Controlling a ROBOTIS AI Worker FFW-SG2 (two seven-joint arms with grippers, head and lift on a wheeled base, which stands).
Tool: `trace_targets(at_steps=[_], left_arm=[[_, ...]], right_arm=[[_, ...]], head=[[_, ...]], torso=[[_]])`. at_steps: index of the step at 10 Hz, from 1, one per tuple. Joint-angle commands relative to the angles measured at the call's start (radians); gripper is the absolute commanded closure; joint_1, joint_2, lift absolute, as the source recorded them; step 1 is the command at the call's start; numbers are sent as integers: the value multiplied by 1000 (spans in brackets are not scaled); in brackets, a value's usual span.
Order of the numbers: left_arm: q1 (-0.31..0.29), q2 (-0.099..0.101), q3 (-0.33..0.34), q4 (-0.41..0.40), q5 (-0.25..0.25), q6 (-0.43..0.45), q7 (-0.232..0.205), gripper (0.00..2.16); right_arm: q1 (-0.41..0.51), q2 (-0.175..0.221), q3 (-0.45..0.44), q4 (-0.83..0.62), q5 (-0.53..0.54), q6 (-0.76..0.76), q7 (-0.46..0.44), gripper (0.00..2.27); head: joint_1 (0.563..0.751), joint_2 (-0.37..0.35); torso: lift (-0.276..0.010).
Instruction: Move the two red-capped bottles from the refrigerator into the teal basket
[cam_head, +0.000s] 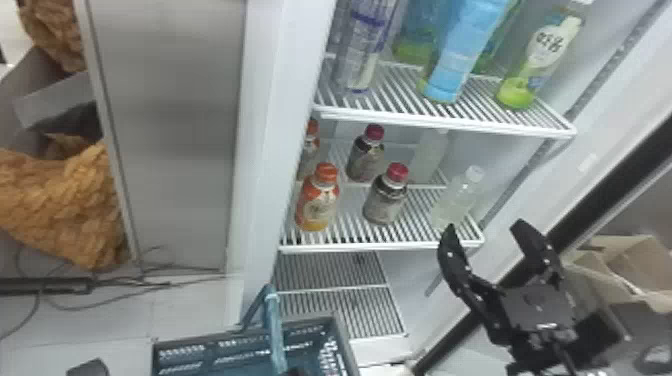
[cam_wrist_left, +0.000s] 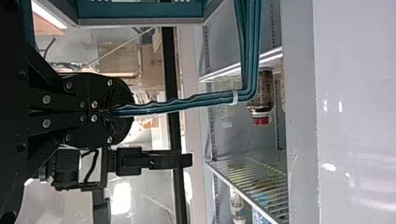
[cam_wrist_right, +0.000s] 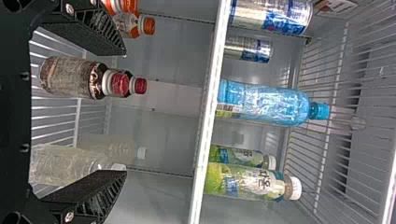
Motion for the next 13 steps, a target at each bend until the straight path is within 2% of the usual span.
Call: trace_targets(at_steps=[1,2,3,4,5,6,7,8,9,10,11,12,13], left_arm=[[-1,1,18,0,-11,5,2,1142],[-6,8,34,0,-15,10,2,1142],[-16,9,59,-5,-43,0,0,1142],[4,-28,125,-5,-92,15,0,1142],[9,-15,113,-15,-86,25,-1,1142],[11,-12,109,-25,-84,27,-1,1142],[28,-32,119,-27,-80,25,-1,1142],[41,-28,119,-27,-82,32,0,1142],[33,-17,97,-37,-80,32,0,1142],[31,-19,85,-39,-68,35,2,1142],[26,-12,73,-39,-70,44,2,1142],[31,-20,85,-37,-68,40,3,1142],[23,-15,77,-39,-68,40,3,1142]], right_arm=[[-58,17,-2,23,25,12,17,101],[-80,22,4,28,29,10,21,101],[-82,14,20,36,31,10,21,101],[-92,-10,44,46,33,10,20,101],[-90,-4,48,50,35,10,20,101],[-87,-21,70,50,35,10,21,101],[-68,-44,84,23,17,20,20,101],[-73,-25,76,58,9,24,20,101],[-51,1,28,46,45,24,21,101],[-48,-4,28,70,31,27,21,101],[-55,-4,28,97,23,27,26,101],[-97,-16,28,136,23,44,53,101],[-141,-21,26,173,21,49,69,101]], head=[[695,-350],[695,-350],[695,-350],[695,-350],[695,-350],[695,-350],[695,-350],[695,-350],[695,-350],[695,-350],[695,-350],[695,-350],[695,-350]], torso=[[-228],[-228],[-228],[-228],[-228],[-228],[-228],[-228],[-228],[-228],[-228],[-228],[-228]])
